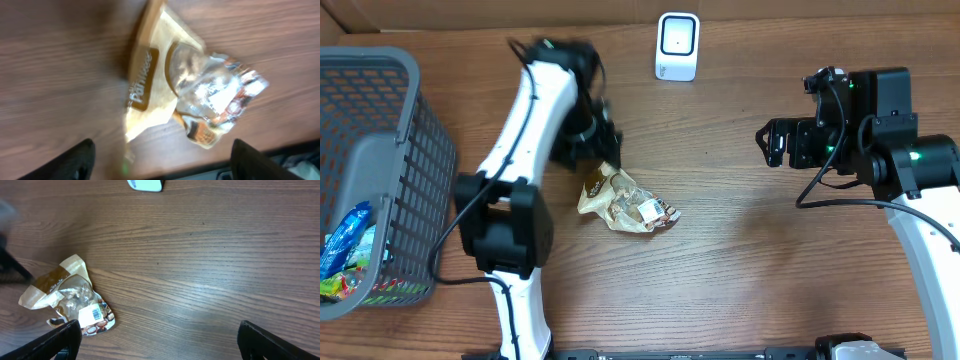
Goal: Scan the item barcode
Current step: 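Grasp the clear cookie bag with the left gripper and place it on the table, then reach the left gripper back into the basket and grasp the blue packet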
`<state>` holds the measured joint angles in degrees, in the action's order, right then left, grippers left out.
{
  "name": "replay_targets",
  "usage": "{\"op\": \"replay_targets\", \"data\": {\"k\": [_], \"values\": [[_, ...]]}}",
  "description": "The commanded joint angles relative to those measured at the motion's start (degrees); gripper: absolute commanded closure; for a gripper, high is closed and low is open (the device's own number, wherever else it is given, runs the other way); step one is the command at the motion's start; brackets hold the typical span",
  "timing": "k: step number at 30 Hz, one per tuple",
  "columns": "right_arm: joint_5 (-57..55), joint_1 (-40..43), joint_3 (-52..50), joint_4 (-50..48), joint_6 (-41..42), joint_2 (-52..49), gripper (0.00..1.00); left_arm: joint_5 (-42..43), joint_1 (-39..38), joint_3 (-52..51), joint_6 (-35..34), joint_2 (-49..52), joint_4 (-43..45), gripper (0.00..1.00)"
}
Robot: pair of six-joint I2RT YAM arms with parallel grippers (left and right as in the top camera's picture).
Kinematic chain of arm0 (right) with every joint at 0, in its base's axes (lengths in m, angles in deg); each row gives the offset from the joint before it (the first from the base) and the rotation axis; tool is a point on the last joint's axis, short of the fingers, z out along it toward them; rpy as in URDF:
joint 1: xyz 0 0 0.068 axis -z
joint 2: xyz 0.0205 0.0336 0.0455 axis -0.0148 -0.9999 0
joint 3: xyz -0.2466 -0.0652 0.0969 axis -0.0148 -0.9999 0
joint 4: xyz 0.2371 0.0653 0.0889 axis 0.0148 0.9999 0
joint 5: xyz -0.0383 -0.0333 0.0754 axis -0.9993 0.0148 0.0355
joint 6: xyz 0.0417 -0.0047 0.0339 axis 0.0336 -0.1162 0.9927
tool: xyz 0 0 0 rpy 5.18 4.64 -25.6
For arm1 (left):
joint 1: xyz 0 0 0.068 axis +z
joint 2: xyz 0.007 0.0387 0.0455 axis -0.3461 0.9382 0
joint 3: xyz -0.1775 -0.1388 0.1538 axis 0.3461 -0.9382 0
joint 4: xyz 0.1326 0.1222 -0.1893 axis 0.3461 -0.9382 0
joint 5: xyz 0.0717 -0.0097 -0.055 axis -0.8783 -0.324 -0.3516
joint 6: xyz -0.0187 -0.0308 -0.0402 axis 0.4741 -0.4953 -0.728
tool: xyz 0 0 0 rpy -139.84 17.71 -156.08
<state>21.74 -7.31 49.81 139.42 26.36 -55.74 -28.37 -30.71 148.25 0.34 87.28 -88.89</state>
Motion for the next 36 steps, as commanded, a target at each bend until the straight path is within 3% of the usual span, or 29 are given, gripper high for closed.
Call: {"op": "replay_targets", "data": {"k": [1, 6, 12, 17, 25, 36], "values": [[0.46, -0.28, 1.66, -0.31, 0.22, 0.22, 0.00, 1.75, 2.91, 14.19, -0.50, -2.12, -0.92, 0.25], [0.44, -0.28, 1.66, 0.17, 0.22, 0.22, 0.00, 1.51, 9.42, 27.61, -5.86, -8.90, -0.90, 0.24], [0.46, -0.28, 1.66, 0.11, 0.22, 0.20, 0.00, -5.33, 23.32, 27.78, -11.54, -21.46, -0.90, 0.23], [0.46, -0.28, 1.66, 0.15, 0.22, 0.22, 0.00, -9.79, 38.21, 25.79, -16.09, -26.16, -0.90, 0.20], [0.46, -0.28, 1.66, 0.17, 0.22, 0.22, 0.00, -15.17, 54.51, 12.59, -25.53, -24.72, 0.04, 0.16], [0.46, -0.28, 1.64, 1.64, 0.17, 0.20, 0.00, -22.93, 59.98, -9.01, -40.41, -17.44, 11.72, 0.19]]}}
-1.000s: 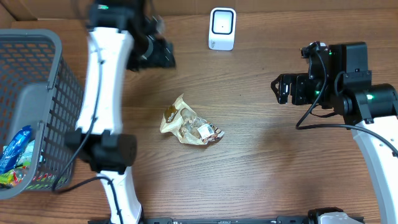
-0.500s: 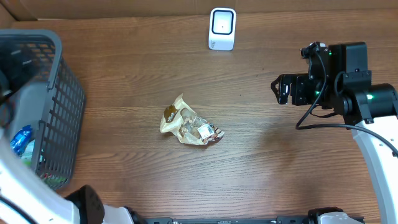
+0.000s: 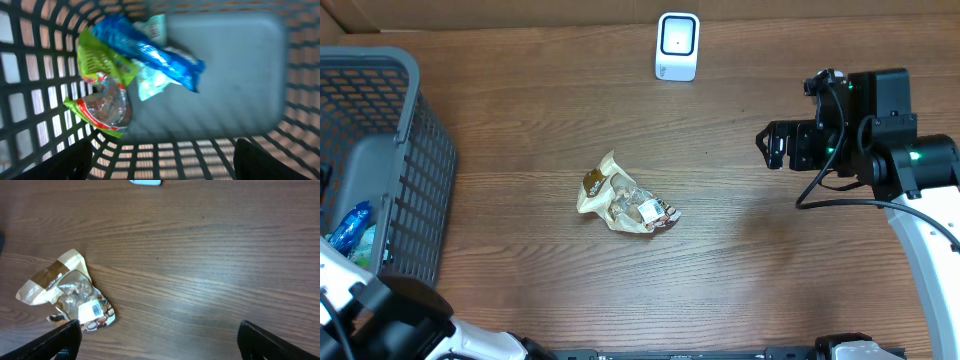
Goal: Scan the item barcode
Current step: 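Reach the left gripper back into the basket and grasp the blue packet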
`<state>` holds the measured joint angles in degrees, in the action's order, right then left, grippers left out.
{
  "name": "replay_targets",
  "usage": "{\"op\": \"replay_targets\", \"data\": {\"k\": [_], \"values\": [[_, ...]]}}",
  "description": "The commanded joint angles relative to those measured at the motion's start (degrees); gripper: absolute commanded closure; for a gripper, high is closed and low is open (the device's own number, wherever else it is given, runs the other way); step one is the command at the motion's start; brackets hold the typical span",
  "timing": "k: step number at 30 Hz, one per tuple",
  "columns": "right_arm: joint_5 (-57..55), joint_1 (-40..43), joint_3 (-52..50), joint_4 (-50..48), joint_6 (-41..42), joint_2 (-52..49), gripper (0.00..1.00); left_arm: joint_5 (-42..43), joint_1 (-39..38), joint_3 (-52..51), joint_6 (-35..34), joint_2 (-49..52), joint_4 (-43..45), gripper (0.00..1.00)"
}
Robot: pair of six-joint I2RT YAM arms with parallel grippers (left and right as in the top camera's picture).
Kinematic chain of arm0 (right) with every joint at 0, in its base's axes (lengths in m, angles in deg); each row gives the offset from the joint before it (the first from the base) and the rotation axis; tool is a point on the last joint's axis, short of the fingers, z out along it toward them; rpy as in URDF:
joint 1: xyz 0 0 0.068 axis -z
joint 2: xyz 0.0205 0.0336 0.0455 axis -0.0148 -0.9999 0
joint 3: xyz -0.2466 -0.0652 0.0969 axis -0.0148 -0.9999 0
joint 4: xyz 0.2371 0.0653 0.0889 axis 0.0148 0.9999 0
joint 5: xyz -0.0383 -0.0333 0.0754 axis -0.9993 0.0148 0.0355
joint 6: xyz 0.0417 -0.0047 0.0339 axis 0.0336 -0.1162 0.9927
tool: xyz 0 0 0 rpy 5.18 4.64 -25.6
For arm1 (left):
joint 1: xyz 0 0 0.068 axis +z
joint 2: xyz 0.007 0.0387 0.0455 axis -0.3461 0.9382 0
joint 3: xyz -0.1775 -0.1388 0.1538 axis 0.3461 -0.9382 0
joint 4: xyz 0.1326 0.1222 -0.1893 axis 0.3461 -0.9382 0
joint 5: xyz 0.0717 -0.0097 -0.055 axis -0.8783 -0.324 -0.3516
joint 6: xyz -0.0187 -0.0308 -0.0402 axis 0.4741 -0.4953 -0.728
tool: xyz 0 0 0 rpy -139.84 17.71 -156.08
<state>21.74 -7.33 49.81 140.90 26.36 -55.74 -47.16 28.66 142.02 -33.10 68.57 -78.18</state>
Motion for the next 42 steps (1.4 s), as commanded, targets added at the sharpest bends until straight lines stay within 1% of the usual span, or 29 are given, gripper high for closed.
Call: {"op": "replay_targets", "data": {"k": [1, 5, 9, 19, 25, 27, 31, 33, 35, 36, 37, 38, 42], "values": [[0.46, -0.26, 1.64, 0.31, 0.17, 0.20, 0.00, -4.68, 0.63, -3.80, -7.87, 1.79, 1.57, 0.19], [0.46, -0.26, 1.64, 0.31, 0.20, 0.20, 0.00, -6.95, 0.68, -8.50, -11.82, 3.76, 5.70, 0.19], [0.46, -0.26, 1.64, 0.33, 0.20, 0.20, 0.00, -6.99, 0.57, -13.88, -13.88, 4.39, 11.65, 0.20], [0.48, -0.26, 1.64, 0.39, 0.22, 0.20, 0.00, -7.06, 0.59, -27.65, -13.84, 4.46, 29.68, 0.22], [0.59, -0.26, 1.64, 0.39, 0.24, 0.20, 0.00, -7.06, 0.59, -33.24, -13.84, 4.46, 37.09, 0.22], [0.70, -0.26, 1.64, 0.39, 0.24, 0.20, 0.00, -7.06, 0.59, -34.49, -13.81, 4.46, 38.71, 0.24], [0.72, -0.26, 1.64, 0.39, 0.24, 0.20, 0.00, -7.08, 0.59, -36.20, -13.79, 4.46, 40.81, 0.33], [0.72, -0.26, 1.64, 0.39, 0.24, 0.20, 0.00, -7.08, 0.59, -36.59, -13.68, 4.46, 41.20, 0.41], [0.90, -0.26, 1.64, 0.39, 0.24, 0.20, 0.00, -7.06, 0.59, -36.81, -13.60, 4.46, 41.64, 0.60], [0.94, -0.26, 1.64, 0.39, 0.24, 0.20, 0.00, -7.02, 0.59, -36.81, -13.60, 4.46, 41.66, 0.75], [0.98, -0.26, 1.64, 0.37, 0.24, 0.20, 0.00, -6.95, 0.57, -36.81, -13.46, 4.46, 41.62, 0.87], [1.09, -0.26, 1.64, 0.37, 0.24, 0.20, 0.00, -6.49, 0.57, -36.81, -12.92, 4.46, 41.62, 0.96], [1.09, -0.26, 1.64, 0.33, 0.22, 0.20, 0.00, -1.16, 0.46, -36.74, -6.93, 4.44, 41.77, 0.96]]}}
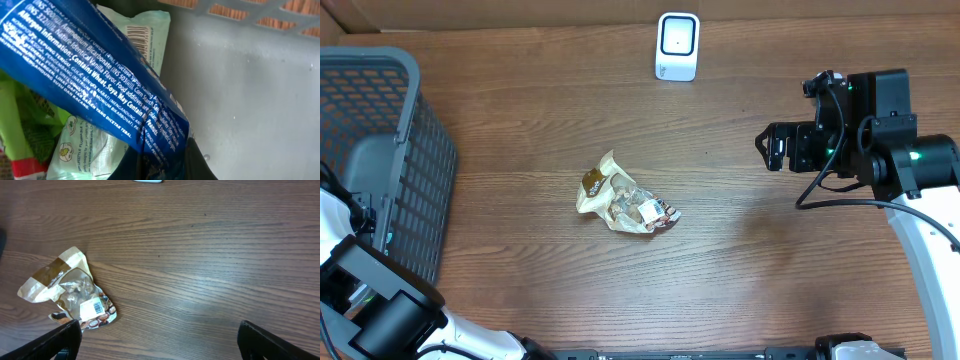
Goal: Scan the item barcode
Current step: 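Reach the left gripper back into the basket and grasp the blue packet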
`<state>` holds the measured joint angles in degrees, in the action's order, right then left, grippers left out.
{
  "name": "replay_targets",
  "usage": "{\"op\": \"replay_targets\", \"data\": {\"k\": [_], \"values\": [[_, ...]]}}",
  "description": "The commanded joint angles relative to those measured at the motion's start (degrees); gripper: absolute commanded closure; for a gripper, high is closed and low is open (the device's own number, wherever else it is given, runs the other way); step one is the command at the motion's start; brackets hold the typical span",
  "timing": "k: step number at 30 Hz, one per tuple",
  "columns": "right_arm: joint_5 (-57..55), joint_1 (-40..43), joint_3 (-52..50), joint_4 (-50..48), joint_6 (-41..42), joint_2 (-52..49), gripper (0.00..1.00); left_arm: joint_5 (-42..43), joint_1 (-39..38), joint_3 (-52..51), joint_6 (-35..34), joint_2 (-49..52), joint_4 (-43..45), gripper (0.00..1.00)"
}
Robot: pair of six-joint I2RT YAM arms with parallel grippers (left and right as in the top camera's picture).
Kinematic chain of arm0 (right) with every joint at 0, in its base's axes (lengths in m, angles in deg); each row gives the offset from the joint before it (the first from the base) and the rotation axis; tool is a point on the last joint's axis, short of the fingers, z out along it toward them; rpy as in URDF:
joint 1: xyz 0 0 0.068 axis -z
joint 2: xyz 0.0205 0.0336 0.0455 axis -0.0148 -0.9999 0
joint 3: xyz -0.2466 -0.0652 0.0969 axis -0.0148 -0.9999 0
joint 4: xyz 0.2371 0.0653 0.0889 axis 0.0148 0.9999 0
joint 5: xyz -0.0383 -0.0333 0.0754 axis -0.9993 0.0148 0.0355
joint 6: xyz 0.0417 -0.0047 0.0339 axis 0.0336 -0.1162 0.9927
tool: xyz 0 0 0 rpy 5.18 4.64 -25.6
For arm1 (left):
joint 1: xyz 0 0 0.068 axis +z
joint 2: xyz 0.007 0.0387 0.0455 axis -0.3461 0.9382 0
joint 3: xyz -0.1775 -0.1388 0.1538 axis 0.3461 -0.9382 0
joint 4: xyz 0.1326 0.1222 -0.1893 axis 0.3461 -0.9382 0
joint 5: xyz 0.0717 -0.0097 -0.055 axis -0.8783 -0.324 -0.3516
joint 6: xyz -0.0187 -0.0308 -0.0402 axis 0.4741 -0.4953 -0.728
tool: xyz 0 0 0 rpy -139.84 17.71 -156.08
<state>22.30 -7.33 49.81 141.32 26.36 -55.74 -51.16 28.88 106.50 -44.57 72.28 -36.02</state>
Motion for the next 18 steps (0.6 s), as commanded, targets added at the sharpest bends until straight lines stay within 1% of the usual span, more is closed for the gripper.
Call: {"op": "replay_targets", "data": {"k": [1, 7, 11, 18], "values": [[0.52, -0.26, 1.64, -0.13, 0.24, 0.20, 0.00, 4.48, 0.09, -1.14, 6.34, 0.72, -0.37, 0.96], [0.52, -0.26, 1.64, -0.31, 0.24, 0.20, 0.00, 15.93, -1.66, 2.23, 18.29, 0.70, -1.31, 0.96], [0.52, -0.26, 1.64, -0.28, 0.24, 0.20, 0.00, 19.37, -3.54, 8.33, 21.31, 0.70, -6.23, 0.96], [0.52, -0.26, 1.64, -0.26, 0.24, 0.20, 0.00, 19.93, -6.78, 24.50, 23.85, 0.70, -18.32, 0.96]]}}
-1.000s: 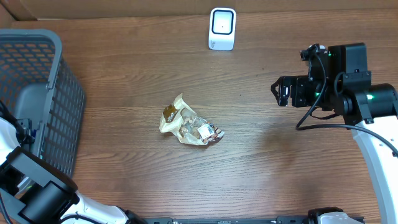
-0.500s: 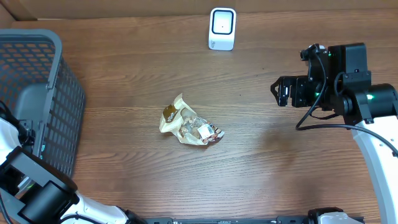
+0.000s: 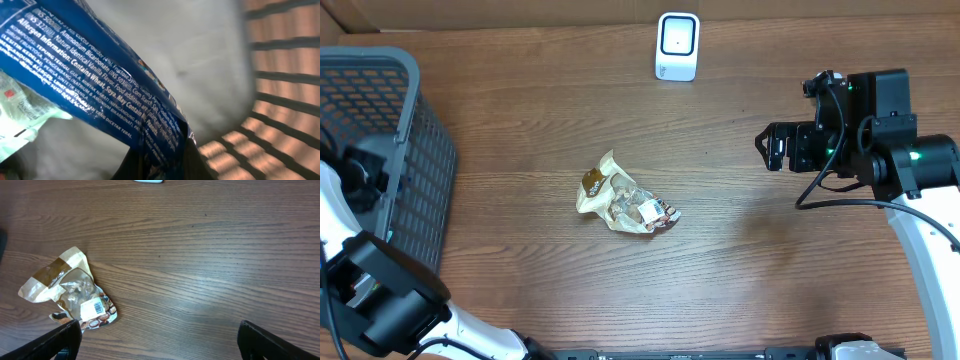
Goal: Scan the item barcode
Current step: 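Reach the left gripper back into the basket and grasp the blue packet, then lift the blue Oreo packet out and drop it beside the cookie bag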
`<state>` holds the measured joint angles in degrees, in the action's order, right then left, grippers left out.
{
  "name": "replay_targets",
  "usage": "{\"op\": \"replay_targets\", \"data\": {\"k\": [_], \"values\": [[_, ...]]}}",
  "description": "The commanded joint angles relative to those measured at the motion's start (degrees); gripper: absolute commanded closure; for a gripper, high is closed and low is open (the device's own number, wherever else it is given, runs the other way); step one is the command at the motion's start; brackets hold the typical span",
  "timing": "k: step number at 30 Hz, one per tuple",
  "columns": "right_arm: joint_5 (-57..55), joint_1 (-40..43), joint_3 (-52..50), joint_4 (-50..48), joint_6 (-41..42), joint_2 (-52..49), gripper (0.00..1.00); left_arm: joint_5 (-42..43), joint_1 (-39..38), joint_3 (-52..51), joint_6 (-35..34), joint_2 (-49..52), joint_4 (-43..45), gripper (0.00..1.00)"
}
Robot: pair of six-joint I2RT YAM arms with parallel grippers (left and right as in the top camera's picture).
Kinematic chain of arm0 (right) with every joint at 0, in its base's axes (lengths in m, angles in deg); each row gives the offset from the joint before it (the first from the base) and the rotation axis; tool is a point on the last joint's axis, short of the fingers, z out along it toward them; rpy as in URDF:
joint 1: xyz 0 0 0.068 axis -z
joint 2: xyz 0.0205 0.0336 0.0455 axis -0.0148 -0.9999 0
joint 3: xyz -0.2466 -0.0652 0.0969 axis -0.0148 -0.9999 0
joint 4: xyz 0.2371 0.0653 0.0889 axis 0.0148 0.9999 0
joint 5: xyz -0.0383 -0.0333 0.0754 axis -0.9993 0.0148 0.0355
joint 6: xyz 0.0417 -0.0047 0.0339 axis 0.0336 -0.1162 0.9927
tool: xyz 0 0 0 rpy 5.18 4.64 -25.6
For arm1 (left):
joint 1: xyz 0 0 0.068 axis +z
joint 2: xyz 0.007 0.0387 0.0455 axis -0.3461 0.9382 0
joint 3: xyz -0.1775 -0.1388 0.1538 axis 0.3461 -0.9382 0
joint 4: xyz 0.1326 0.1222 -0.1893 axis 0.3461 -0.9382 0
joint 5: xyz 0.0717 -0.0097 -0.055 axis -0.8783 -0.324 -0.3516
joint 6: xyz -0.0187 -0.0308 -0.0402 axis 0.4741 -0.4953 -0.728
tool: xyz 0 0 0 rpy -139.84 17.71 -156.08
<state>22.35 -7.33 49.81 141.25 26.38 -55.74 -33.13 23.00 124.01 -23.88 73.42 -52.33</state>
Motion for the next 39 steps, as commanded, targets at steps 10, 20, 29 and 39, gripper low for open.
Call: {"op": "replay_targets", "data": {"k": [10, 20, 29, 39], "values": [[0.48, -0.26, 1.64, -0.24, 0.20, 0.20, 0.00, 9.75, -5.53, 36.33, 12.00, -0.55, -19.52, 0.96], [0.48, -0.26, 1.64, -0.24, 0.20, -0.22, 0.00, 9.51, -20.90, 51.78, 16.87, -3.80, -31.98, 0.96], [0.46, -0.26, 1.64, -0.17, 0.15, -0.22, 0.00, 8.09, -37.31, 43.82, 19.65, -4.61, -37.46, 0.96], [0.46, -0.26, 1.64, -0.07, 0.17, -0.22, 0.00, 2.93, -45.53, 15.89, 19.39, -4.61, -37.22, 0.96]]}}
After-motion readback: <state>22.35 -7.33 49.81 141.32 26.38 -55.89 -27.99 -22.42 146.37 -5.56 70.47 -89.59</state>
